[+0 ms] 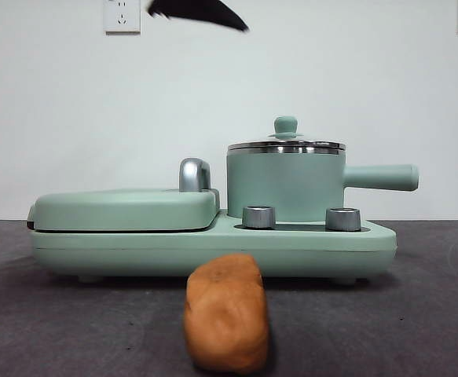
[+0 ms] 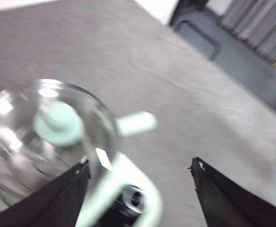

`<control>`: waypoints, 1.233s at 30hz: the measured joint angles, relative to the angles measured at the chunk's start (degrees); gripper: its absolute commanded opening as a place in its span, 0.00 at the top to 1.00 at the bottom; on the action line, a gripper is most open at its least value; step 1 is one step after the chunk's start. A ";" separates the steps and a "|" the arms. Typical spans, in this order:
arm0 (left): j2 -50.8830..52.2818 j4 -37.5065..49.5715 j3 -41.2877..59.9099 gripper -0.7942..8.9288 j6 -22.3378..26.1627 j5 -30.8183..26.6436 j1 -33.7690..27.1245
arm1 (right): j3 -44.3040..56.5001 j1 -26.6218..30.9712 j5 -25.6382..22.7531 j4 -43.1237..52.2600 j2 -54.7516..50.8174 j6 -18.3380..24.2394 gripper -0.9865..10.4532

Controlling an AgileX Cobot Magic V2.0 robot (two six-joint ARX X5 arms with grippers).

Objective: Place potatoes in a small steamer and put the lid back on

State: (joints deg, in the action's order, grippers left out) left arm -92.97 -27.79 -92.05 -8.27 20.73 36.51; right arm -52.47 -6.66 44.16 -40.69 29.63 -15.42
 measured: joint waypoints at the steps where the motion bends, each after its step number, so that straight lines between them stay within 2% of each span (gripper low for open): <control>1: -1.33 0.31 -0.92 0.56 0.98 -1.84 0.39 | 0.00 0.00 -0.24 -0.02 0.00 0.00 0.57; 4: -5.77 1.33 -3.19 0.56 4.63 -9.18 1.75 | 0.00 0.00 -0.63 -0.46 0.00 -0.02 0.57; 6: -7.91 3.63 -3.37 0.56 6.03 -11.80 2.19 | 0.00 0.00 -0.66 -0.70 0.00 -0.02 0.57; 14: -14.10 11.15 -3.37 0.56 8.00 -15.72 2.21 | 0.00 0.00 -0.66 -1.64 0.00 -0.02 0.57; 24: -19.32 16.48 -3.37 0.56 8.70 -16.35 2.21 | 0.00 0.00 -0.70 -3.69 0.00 -0.02 0.57; 33: -20.39 16.90 -3.37 0.57 9.18 -16.35 2.25 | 0.00 0.00 -0.90 -3.69 0.00 0.00 0.57; 37: -20.52 16.92 -3.37 0.61 11.02 -16.35 2.25 | 0.00 0.00 -0.92 -3.69 0.00 -0.02 0.57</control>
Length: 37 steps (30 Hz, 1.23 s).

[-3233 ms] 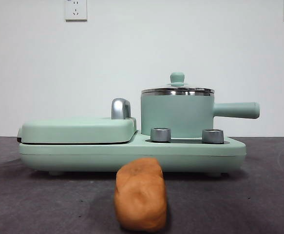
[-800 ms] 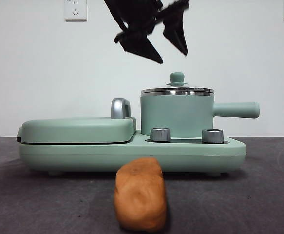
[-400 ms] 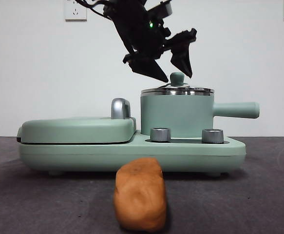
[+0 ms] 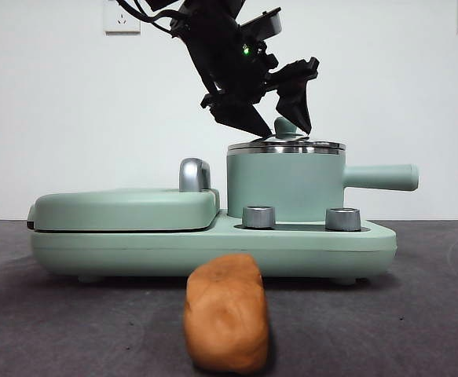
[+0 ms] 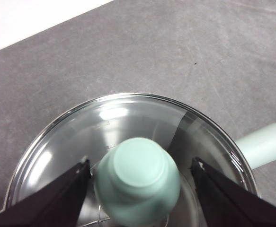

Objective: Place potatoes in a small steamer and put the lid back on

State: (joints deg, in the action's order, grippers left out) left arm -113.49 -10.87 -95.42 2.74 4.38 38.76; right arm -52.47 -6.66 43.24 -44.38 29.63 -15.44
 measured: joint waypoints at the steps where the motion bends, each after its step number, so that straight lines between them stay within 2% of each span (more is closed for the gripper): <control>1: -0.02 0.02 0.00 0.65 0.57 -0.02 0.02 | 0.00 0.00 0.00 0.00 0.00 0.02 0.57; 4: -0.04 0.20 -0.02 0.76 1.77 -0.17 0.00 | 0.00 0.00 0.00 0.00 0.00 0.00 0.57; 6: -0.04 0.63 -0.35 0.80 2.56 -0.13 0.00 | 0.02 0.00 0.00 0.00 0.00 0.00 0.57; 13: -0.13 1.36 -0.35 0.81 3.69 -0.15 0.02 | 0.00 0.00 0.00 -0.46 0.00 0.00 0.57; 17: -0.15 1.62 -0.35 0.90 3.85 -0.13 0.02 | 0.00 0.00 -0.02 -1.16 0.00 0.02 0.57; 30: 0.28 1.42 -0.26 0.90 3.82 -0.15 -0.07 | 0.00 0.00 -1.70 -1.29 0.00 0.00 0.57; 37: 6.01 0.57 -0.15 0.90 3.69 -0.02 -1.11 | 0.00 -0.09 -3.96 -1.68 1.33 -1.14 0.57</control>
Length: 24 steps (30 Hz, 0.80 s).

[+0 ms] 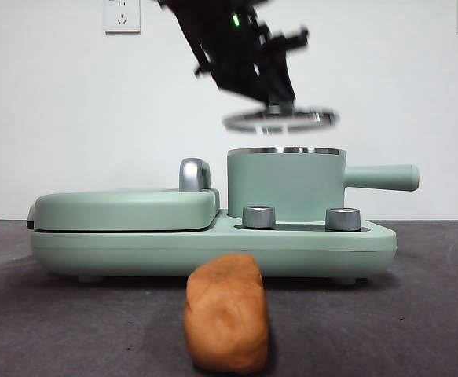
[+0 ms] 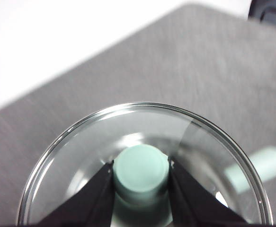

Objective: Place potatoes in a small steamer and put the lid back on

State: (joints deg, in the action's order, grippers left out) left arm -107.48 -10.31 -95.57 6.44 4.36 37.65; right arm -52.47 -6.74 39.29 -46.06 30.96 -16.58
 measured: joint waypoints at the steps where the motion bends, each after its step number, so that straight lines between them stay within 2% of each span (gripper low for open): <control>1: 1.14 -0.02 0.00 0.90 0.00 0.00 -0.28 | 0.00 -0.09 -0.24 -0.11 0.59 -0.42 0.57; 6: 6.16 -2.69 0.00 0.90 0.00 0.00 -2.25 | 0.00 -3.30 -0.76 -0.42 5.46 -3.87 0.57; 8: 7.37 -4.72 0.00 0.90 0.00 0.00 -3.08 | -0.02 -5.40 -2.45 -0.48 7.41 -5.40 0.57; 12: 10.16 -8.37 0.02 0.90 0.02 0.00 -5.46 | -1.66 -12.37 -9.07 -1.29 12.74 -9.16 0.57; 21: 18.32 -11.43 0.00 0.90 0.04 0.00 -12.26 | -6.99 -32.00 -26.80 -1.20 26.88 -13.92 0.57; 24: 18.82 -12.76 0.00 0.90 0.04 -0.02 -14.43 | -9.05 -37.40 -31.34 -1.25 32.98 -15.08 0.57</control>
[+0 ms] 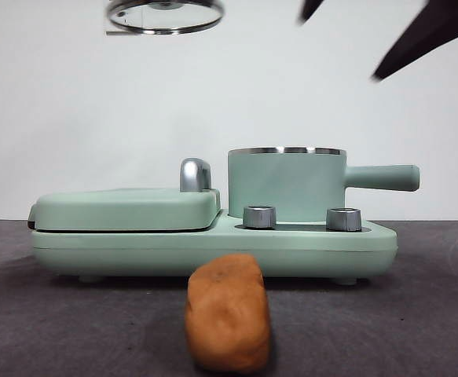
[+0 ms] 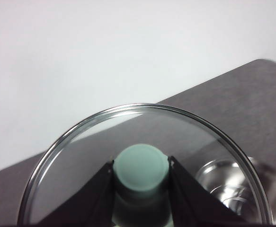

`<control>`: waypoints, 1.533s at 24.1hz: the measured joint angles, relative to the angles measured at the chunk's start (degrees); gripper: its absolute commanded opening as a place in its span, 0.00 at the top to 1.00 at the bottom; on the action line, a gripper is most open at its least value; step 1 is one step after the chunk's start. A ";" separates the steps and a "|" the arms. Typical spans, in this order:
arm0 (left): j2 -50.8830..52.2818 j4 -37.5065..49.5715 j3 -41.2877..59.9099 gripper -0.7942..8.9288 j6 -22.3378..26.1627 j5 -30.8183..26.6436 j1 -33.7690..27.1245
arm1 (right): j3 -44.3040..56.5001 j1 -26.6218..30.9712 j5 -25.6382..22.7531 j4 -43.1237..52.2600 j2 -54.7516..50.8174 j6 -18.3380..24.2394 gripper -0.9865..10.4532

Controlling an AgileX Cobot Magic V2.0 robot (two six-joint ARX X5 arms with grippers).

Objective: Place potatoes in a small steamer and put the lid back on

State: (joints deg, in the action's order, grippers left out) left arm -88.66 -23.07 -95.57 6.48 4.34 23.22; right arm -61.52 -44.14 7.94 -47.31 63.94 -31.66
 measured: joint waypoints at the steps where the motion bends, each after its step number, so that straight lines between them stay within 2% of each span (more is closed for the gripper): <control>1: 0.00 -0.66 0.00 0.90 0.00 0.00 -0.57 | -0.72 -1.42 -1.16 0.00 1.84 -0.20 0.57; 3: 0.00 -2.12 0.02 0.90 0.00 0.00 -1.73 | -2.43 -4.20 -3.10 0.07 6.23 -0.42 0.57; 11: 0.00 -1.95 0.02 0.90 0.00 0.00 -4.42 | -4.59 -10.78 -4.81 0.96 20.72 -0.79 0.57; 14: 0.00 -1.95 0.02 0.90 0.00 -0.02 -5.01 | -4.70 -11.76 -5.25 1.18 26.71 -0.83 0.57; 17: 0.00 -1.95 0.02 0.90 0.00 0.00 -5.05 | -4.76 -11.85 -7.74 2.75 31.91 -1.44 0.57; 23: 0.00 -1.97 0.02 0.90 0.00 0.00 -5.05 | -5.31 -11.96 -7.32 5.99 38.16 -1.84 0.58; 27: 0.00 -1.97 0.00 0.90 -0.02 0.00 -5.05 | -5.38 -12.02 -7.19 5.90 38.18 -1.81 0.82; 28: 0.00 -1.97 0.02 0.90 -0.02 0.00 -5.05 | -5.75 -12.04 -7.17 4.92 38.18 -1.73 0.84; 32: 0.00 -1.99 0.02 0.90 -0.02 0.00 -5.07 | -15.06 -10.32 -7.80 -6.43 38.18 1.73 0.84; 35: 0.00 -1.99 0.02 0.90 -0.04 0.00 -5.07 | -27.30 -4.68 -7.82 -15.52 38.18 6.67 0.84; 37: 0.00 -2.01 0.02 0.90 -0.04 0.00 -5.07 | -35.32 -0.35 -7.80 -18.08 38.18 10.47 0.86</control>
State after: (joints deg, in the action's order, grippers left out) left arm -88.66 -25.08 -95.55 6.44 4.34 18.15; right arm -96.84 -44.49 0.14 -65.39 102.13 -21.19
